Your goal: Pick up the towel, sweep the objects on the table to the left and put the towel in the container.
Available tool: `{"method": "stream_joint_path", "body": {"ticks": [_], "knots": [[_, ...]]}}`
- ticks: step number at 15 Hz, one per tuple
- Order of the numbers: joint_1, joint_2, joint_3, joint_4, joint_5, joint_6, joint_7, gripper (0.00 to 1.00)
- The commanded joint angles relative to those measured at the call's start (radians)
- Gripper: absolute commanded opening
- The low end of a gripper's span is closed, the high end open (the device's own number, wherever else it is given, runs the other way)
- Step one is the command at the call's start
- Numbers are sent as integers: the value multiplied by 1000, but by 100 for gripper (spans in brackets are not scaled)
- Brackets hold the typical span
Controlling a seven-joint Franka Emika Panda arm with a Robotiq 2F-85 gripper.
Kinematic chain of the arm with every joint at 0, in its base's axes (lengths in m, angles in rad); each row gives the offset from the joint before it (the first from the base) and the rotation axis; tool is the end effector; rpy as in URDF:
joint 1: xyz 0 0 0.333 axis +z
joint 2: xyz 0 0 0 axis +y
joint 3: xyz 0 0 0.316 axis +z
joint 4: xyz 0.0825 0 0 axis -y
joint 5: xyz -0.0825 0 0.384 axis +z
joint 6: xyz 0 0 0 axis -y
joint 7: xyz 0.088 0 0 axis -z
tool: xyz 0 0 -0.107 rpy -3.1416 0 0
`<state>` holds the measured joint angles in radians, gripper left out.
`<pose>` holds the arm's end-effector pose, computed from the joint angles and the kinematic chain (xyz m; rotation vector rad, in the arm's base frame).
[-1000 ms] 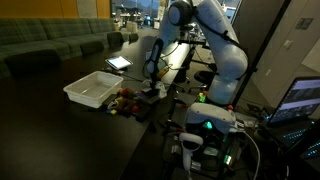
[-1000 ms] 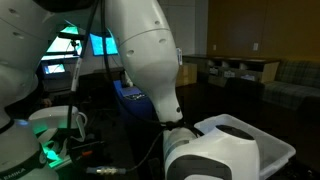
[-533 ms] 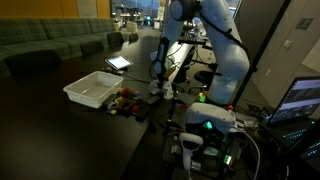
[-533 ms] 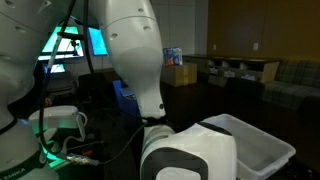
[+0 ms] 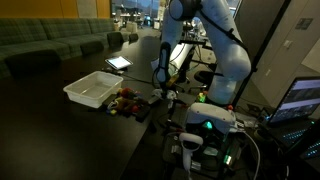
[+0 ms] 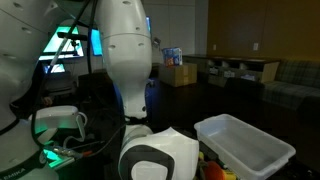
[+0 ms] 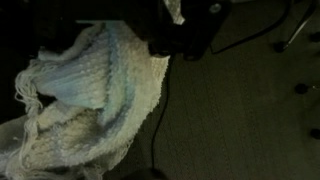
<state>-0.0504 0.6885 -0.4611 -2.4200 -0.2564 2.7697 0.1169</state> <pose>0.3562 -0.2382 0.0445 2.7693 -0.4488 -0.5214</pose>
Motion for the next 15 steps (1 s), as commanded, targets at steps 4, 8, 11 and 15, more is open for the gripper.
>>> {"method": "stream_joint_path", "body": {"ticks": [4,8,11,15], "knots": [[72,-63,176,-85,79,18,53,7],[165,-44,214,-44,92,75,104,7],[227,-40,254,-21,120,61,139,7],[243,-55,367,5,230,-10,194,7]]}}
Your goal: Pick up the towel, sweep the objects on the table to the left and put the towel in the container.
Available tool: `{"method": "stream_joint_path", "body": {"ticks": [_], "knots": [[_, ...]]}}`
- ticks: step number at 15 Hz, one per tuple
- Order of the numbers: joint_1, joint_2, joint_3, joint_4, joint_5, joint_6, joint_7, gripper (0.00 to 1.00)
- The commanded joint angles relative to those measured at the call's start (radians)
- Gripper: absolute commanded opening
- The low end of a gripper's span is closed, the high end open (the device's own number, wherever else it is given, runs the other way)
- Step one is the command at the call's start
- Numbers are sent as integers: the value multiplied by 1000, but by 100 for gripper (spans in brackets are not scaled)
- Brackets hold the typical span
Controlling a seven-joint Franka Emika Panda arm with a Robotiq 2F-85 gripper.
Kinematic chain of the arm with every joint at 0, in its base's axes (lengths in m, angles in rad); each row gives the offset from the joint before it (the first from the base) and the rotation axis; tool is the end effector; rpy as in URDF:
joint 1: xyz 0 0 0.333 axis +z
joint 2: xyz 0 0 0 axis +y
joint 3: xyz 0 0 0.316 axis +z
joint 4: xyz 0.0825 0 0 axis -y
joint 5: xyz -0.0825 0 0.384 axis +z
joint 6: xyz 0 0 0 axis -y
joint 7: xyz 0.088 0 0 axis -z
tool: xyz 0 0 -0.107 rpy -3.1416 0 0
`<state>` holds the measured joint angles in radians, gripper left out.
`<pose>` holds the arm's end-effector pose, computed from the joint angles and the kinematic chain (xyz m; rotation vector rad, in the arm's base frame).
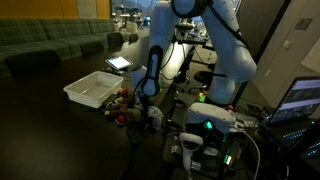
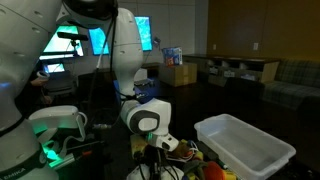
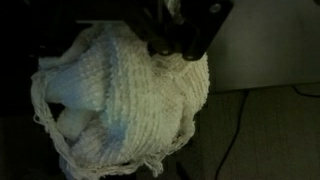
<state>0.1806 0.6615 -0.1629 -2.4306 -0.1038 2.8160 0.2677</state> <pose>0.4186 -0.0037 0.0290 2.9515 -0.1872 -0.3752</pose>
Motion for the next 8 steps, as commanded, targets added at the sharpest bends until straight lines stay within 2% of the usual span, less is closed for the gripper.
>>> {"method": "stream_joint_path", "body": {"ticks": [1,4,8], "knots": [[22,-27,96,28,115,-68,75,7],[38,-22,177,68,216,-84,145,7],[123,7,213,154,305,-67,279,7]]}}
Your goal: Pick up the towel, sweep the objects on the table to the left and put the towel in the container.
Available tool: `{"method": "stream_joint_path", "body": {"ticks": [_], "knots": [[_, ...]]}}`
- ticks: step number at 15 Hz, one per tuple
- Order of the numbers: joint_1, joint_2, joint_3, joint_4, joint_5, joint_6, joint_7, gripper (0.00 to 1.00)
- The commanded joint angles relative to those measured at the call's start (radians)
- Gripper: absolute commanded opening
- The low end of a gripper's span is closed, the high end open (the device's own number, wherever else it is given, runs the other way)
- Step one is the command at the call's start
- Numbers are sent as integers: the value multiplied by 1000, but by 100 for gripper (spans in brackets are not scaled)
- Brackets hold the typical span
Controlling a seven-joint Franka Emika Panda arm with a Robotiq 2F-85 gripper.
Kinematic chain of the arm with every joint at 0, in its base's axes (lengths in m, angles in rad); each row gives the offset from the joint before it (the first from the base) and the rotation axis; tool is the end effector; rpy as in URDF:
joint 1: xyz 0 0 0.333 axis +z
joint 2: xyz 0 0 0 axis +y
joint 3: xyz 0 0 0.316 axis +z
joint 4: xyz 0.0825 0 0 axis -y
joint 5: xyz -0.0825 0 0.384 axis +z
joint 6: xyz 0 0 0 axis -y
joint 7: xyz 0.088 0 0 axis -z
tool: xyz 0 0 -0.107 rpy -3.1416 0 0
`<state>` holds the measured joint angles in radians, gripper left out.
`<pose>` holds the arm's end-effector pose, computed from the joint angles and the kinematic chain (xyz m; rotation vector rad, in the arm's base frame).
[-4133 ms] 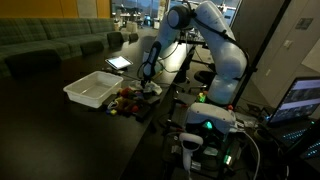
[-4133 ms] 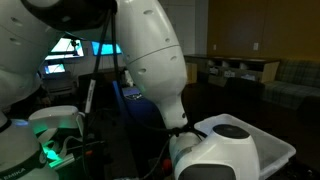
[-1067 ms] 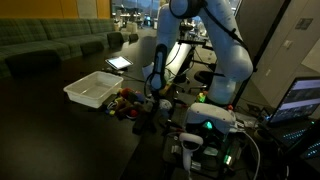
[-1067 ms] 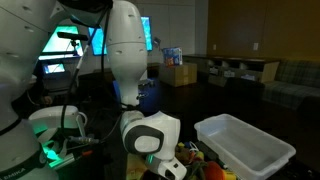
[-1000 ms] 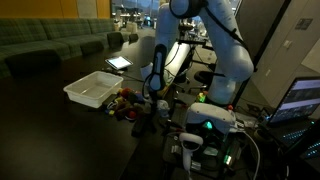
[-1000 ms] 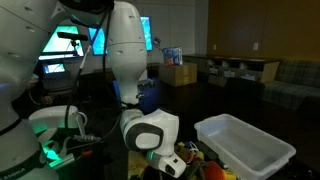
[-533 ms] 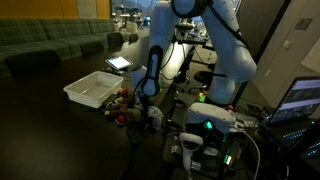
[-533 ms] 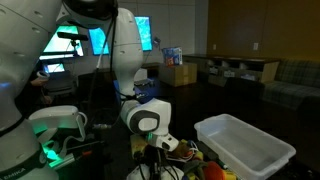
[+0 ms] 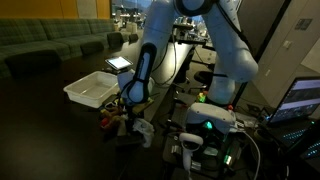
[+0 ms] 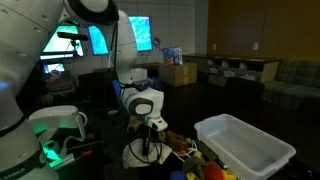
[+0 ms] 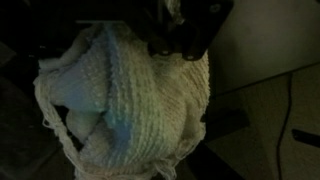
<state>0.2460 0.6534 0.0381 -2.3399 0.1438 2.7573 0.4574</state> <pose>0.4386 0.1252 0.0416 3.0517 -0.4896 -0.3771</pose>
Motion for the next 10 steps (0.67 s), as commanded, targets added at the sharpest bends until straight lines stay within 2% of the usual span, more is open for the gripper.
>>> {"method": "stream_joint_path", "body": {"ticks": [1,6,10], "knots": [[73,20,17,81,71,-9,112,7],[151,58,13,178,101,-8,251,7],[166,64,14,239,101,-14,338,7]]}}
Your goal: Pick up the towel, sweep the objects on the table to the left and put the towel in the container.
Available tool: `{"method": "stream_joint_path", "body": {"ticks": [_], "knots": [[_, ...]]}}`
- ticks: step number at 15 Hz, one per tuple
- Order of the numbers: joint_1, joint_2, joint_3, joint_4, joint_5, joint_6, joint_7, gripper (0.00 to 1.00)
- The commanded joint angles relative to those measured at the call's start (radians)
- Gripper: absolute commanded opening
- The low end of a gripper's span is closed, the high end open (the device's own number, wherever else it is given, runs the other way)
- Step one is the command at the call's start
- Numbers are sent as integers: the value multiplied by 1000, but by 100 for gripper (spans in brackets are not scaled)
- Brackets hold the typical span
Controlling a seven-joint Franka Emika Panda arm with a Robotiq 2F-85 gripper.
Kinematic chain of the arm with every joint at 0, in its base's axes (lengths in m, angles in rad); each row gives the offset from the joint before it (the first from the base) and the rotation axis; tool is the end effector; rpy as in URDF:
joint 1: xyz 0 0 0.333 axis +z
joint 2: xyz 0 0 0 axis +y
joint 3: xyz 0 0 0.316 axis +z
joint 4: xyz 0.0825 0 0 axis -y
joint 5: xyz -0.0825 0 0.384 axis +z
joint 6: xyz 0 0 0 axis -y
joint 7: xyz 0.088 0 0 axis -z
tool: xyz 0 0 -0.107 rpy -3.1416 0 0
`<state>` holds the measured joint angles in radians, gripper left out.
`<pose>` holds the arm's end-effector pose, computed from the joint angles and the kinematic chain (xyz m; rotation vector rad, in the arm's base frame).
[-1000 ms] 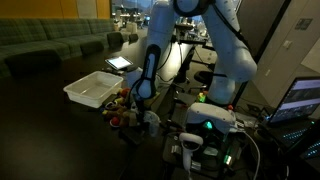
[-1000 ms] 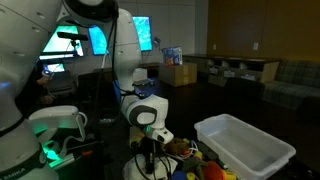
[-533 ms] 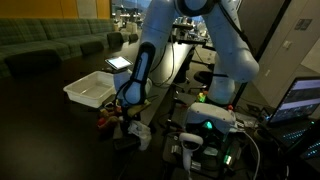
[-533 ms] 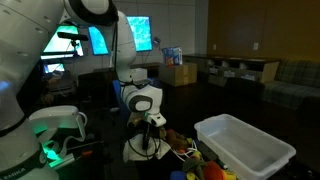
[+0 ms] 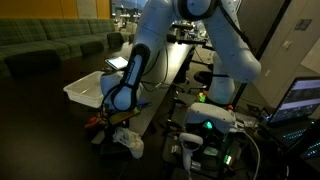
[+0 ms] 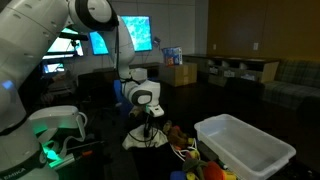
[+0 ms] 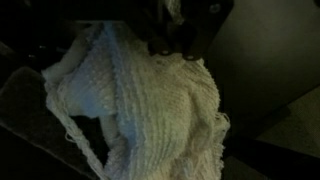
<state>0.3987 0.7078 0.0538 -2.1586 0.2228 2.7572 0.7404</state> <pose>0.4766 0.2247 0.0563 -3.0053 0.7838 0.2367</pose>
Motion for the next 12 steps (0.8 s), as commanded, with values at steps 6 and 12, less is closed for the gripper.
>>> {"method": "stream_joint_path", "body": {"ticks": [6,12], "knots": [[-13,-75,12,21,-13,-33,25,6],[-179,-274,84,-190,11,-117,-302,6]]}}
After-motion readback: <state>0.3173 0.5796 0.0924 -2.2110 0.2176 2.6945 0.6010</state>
